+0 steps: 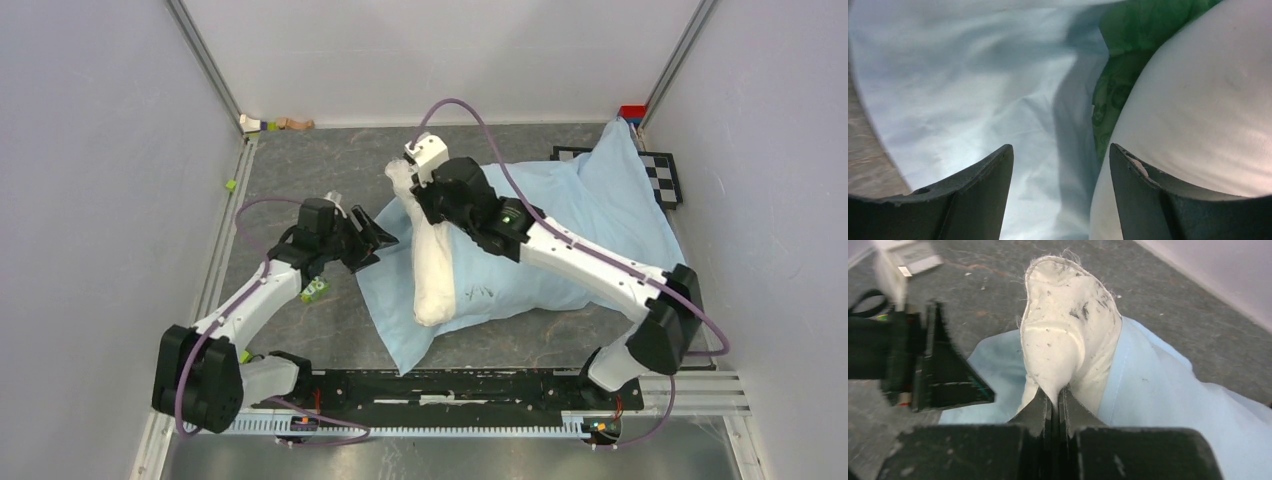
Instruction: Put the pillow into the pillowcase
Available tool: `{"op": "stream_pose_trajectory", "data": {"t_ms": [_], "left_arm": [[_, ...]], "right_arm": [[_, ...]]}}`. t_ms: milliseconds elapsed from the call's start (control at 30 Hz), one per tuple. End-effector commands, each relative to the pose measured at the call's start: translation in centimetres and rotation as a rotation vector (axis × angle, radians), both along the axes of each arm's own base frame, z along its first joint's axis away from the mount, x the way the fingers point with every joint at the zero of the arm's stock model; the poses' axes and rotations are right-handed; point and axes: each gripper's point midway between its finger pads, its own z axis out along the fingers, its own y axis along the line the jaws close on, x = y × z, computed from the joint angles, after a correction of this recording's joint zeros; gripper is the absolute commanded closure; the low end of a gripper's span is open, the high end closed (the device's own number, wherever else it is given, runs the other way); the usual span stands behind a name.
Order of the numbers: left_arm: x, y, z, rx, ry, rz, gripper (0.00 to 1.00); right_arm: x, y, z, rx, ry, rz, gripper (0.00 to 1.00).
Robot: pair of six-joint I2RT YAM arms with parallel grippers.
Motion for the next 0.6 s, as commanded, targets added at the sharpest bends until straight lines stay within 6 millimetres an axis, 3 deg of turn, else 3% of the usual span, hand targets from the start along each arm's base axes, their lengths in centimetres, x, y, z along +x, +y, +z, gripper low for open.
{"op": "stream_pose_trajectory", "data": {"t_ms": [0, 300, 367, 567], "left_arm": [[1.6, -3.9, 3.2, -0.076, -0.085, -0.048, 0.25], [0.9, -8.7, 0.5, -0.104, -0.067, -0.097, 0.26], [1.0, -9.1, -0.1, -0.104, -0.058, -0.077, 0.26], [1.8, -10.9, -0.1, -0.152, -0.075, -0.043, 0.28]], "right_arm": [[-2.8, 1.3, 4.5, 0.269, -0.028, 0.14, 1.0], [-5.0, -0.7, 8.1, 0.436, -0.036, 0.213, 1.0], [-5.5, -1.3, 9.7, 0.482, -0.072, 0.221, 1.0], [-7.1, -2.6, 12.5, 0.574, -0.106, 0.249, 1.0]]}}
